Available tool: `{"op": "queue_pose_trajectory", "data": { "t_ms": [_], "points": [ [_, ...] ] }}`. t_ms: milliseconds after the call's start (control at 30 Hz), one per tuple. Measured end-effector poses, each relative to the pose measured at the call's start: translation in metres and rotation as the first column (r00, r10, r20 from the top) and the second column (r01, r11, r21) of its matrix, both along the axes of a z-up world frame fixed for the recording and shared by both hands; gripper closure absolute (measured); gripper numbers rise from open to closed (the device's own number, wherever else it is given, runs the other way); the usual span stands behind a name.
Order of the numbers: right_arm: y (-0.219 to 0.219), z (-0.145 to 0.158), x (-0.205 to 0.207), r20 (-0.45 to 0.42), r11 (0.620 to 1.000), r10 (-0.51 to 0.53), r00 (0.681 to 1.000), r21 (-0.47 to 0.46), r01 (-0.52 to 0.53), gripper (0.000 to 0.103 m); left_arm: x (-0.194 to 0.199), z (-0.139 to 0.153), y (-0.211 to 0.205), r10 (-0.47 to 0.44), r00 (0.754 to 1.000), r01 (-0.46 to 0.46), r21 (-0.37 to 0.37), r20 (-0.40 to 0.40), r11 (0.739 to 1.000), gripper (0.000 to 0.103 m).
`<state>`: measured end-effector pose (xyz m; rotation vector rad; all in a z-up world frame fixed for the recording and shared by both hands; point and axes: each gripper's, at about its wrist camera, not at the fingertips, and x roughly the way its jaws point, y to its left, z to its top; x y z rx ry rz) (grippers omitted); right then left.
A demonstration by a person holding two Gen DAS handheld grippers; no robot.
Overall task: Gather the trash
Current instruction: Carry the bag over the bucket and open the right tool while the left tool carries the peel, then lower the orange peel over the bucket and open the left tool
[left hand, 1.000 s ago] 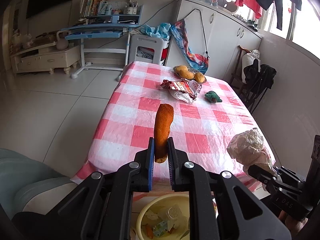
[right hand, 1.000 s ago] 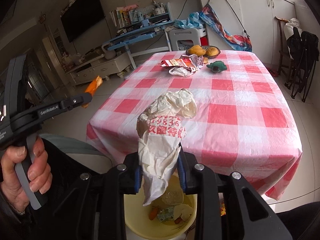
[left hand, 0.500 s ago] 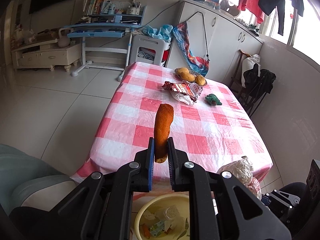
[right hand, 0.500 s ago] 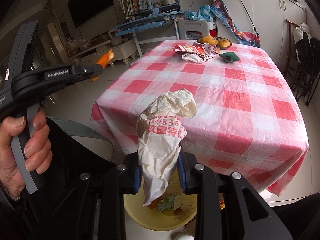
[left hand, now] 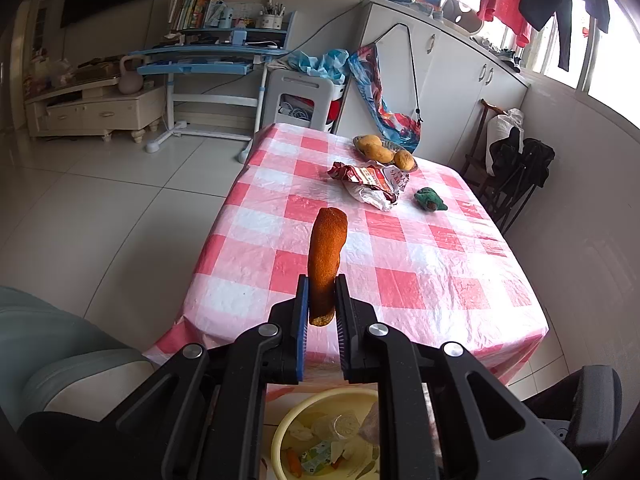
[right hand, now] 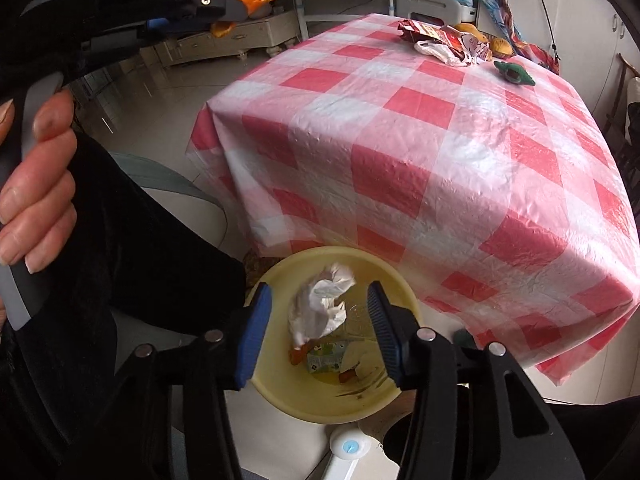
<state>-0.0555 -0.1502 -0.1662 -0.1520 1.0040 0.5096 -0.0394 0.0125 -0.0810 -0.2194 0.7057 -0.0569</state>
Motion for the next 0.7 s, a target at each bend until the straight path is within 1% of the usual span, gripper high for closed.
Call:
{"op": "queue_pose_trajectory", "data": {
  "t_ms": [33,100,200,233,333,400,433,500,567,667,700],
  "points": [
    [-0.003,0.002,0.001,0.007,1.0,-0.017,1.0,0.009,0.017,0.044,0.0,0.0,0.001,0.0,1.0,0.0,0.0,0.0,1.0,0.091],
    [-0.009,0.005,0.003,0.02,0.998,-0.054,0.998,0.033,0.053,0.044,0.0,0.0,0.0,0.0,1.0,0.0,0.0,0.0,1.0,0.091],
    [-0.023,0.017,0.005,0.07,0.99,-0.124,0.99,0.082,0.118,0.035,0.0,0.0,0.0,-0.002,1.0,0.002,0.003,-0.001,1.0,0.091],
    [-0.023,0.017,0.005,0.07,0.99,-0.124,0.99,0.082,0.118,0.034,0.0,0.0,-0.001,-0.003,1.0,0.003,0.005,-0.001,1.0,0.091],
    [-0.038,0.033,0.004,0.14,0.971,-0.203,0.969,0.153,0.182,0.029,-0.002,-0.003,-0.003,-0.013,1.0,0.013,0.015,-0.008,1.0,0.091],
    [-0.047,0.044,0.002,0.196,0.957,-0.256,0.947,0.19,0.219,0.024,-0.005,-0.006,-0.008,-0.024,1.0,0.024,0.024,-0.019,0.999,0.091],
    [-0.051,0.048,0.001,0.22,0.95,-0.278,0.935,0.209,0.234,0.024,-0.007,-0.008,-0.011,-0.032,0.999,0.032,0.028,-0.028,0.999,0.091],
    [-0.06,0.056,-0.001,0.255,0.934,-0.32,0.913,0.244,0.259,0.021,-0.011,-0.015,-0.018,-0.055,0.997,0.057,0.042,-0.053,0.998,0.091],
    [-0.067,0.061,0.0,0.267,0.918,-0.356,0.896,0.28,0.281,0.021,-0.018,-0.024,-0.029,-0.083,0.993,0.087,0.05,-0.086,0.995,0.091],
    [-0.077,0.062,0.003,0.256,0.899,-0.391,0.884,0.313,0.307,0.021,-0.026,-0.041,-0.046,-0.131,0.979,0.144,0.072,-0.157,0.987,0.091],
    [-0.078,0.061,0.005,0.25,0.895,-0.398,0.883,0.315,0.315,0.021,-0.028,-0.049,-0.053,-0.153,0.969,0.171,0.081,-0.192,0.982,0.091]
  ]
}}
